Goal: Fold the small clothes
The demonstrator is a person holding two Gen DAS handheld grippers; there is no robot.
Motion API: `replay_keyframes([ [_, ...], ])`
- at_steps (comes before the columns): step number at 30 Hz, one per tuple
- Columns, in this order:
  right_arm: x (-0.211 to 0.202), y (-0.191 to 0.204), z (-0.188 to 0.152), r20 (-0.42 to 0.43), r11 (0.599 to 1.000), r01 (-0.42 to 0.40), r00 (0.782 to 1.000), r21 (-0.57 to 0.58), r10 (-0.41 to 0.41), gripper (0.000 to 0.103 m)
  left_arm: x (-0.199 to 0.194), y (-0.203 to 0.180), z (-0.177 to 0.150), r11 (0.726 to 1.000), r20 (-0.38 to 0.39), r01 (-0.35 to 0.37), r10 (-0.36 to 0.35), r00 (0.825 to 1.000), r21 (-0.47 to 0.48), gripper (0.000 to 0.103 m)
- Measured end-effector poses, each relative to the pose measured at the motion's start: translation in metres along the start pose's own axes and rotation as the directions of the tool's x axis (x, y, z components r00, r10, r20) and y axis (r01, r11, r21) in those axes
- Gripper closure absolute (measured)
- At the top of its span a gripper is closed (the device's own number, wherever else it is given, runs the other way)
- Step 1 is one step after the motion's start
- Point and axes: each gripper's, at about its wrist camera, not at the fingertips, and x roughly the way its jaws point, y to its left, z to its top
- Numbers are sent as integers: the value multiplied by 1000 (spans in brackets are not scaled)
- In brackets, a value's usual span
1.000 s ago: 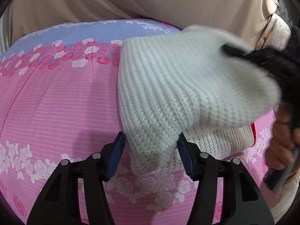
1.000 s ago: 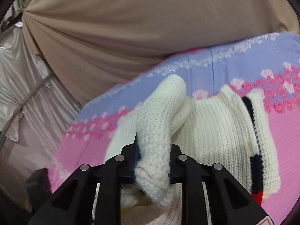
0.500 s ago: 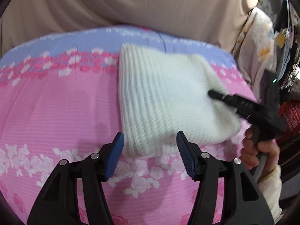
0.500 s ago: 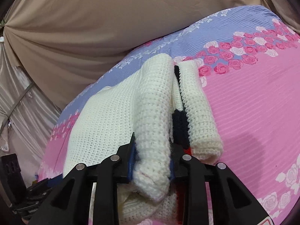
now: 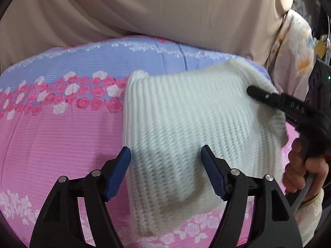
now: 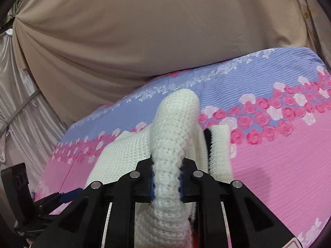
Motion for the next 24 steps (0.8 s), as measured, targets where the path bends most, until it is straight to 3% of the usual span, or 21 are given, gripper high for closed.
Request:
replay_keyframes([
  [2,39,-20,-13,-151,999,37,988,16,-34,86,14,-3,-4,999,-15,-41,42,999,20,34],
  [5,13,-26,-23,-78,997,16,997,80,-10,76,22,-6,-11,995,-3,-89,90,996,43,31],
  [6,-4,-22,-26,-41,995,27,999,91,-24,69,22,-6,-12,995,0,-92,92,996,42,31],
  [9,-50,-5,-51,21,997,17,1000,71,-19,63,20,-2,-13,996,-9,-84,84,996,20,31],
  [11,-67,9,-73,18,999,9,1000,45,-10,55,16,-1,-14,997,-16,-72,72,997,2,31],
  [16,-66,18,-118,-58,998,-48,997,30,49,54,-8,-4,-29,998,12,-69,69,998,-8,33],
  [17,-61,21,-120,-69,999,-38,997,22,40,54,-10,-5,-32,998,11,-66,66,998,-8,33],
  [19,-52,20,-119,-78,1000,-13,997,13,14,90,-7,-6,-38,996,-6,-89,89,996,3,33],
  [21,-64,16,-113,-29,999,-33,999,36,34,92,0,-3,-42,994,-41,-111,111,993,5,37],
  [24,-96,6,-107,49,1000,14,999,25,-15,94,7,6,-49,996,-79,-86,85,993,-11,37],
])
